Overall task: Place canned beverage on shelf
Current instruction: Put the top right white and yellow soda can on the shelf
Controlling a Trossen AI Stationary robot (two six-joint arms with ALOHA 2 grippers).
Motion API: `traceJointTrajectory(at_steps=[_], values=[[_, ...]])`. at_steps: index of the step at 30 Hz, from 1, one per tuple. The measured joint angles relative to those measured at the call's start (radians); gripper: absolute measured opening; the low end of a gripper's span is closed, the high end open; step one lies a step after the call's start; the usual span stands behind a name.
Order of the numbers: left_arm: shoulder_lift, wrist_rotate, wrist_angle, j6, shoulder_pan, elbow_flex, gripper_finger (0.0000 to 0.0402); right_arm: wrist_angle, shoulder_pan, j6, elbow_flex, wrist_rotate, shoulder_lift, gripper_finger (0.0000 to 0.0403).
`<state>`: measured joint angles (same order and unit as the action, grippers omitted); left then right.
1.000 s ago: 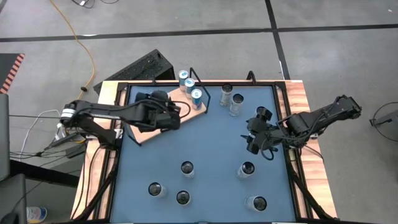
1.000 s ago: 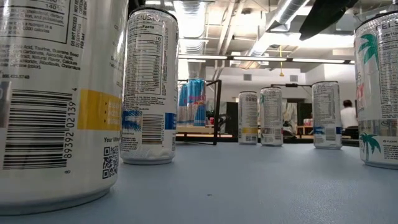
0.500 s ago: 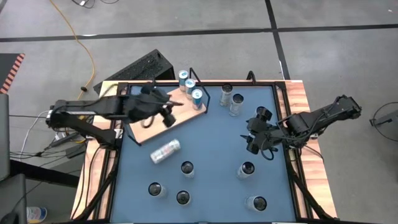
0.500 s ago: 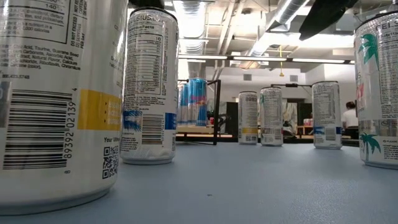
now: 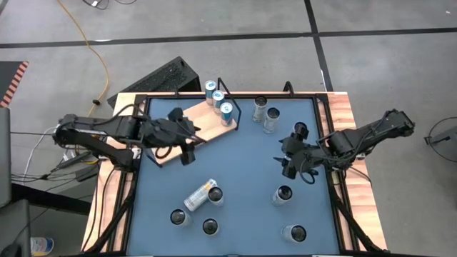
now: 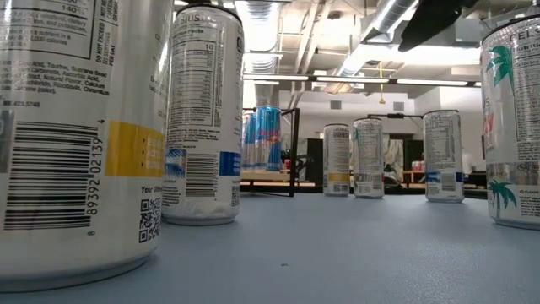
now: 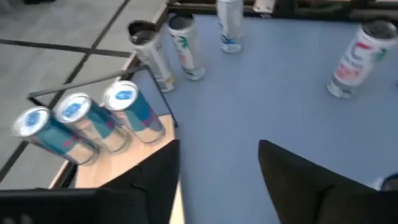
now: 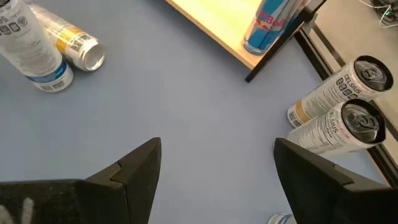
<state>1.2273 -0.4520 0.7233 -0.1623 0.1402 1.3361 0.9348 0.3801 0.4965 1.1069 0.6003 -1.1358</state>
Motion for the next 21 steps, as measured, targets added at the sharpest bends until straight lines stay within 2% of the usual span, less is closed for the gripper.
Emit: traceJointTrajectory(at_steps=[4, 6, 9, 13, 17, 21], values=[[0.048, 0.014, 0.002, -0.017, 0.033, 0.0, 0.0256, -0.028, 0.0, -0.014, 0.0, -0.042, 0.0, 0.0295], [0.072, 0.068, 0.006, -0.021, 0.048, 0.0, 0.0269, -0.069, 0.0, -0.038, 0.0, -0.09, -0.004, 0.0295], [0.104, 0.177, -0.004, -0.03, 0.08, 0.0, 0.0276, -0.112, 0.008, -0.068, 0.0, -0.139, -0.018, 0.0295], [0.17, 0.26, -0.051, -0.014, 0.162, -0.001, 0.0277, -0.118, 0.023, -0.071, 0.001, -0.133, -0.04, 0.0295], [0.237, 0.262, -0.111, 0.009, 0.257, 0.018, 0.0277, -0.117, 0.041, -0.06, 0.0, -0.13, -0.073, 0.0295], [0.298, 0.159, -0.099, -0.032, 0.321, 0.045, 0.0277, -0.132, 0.059, -0.054, 0.001, -0.129, -0.119, 0.0295]])
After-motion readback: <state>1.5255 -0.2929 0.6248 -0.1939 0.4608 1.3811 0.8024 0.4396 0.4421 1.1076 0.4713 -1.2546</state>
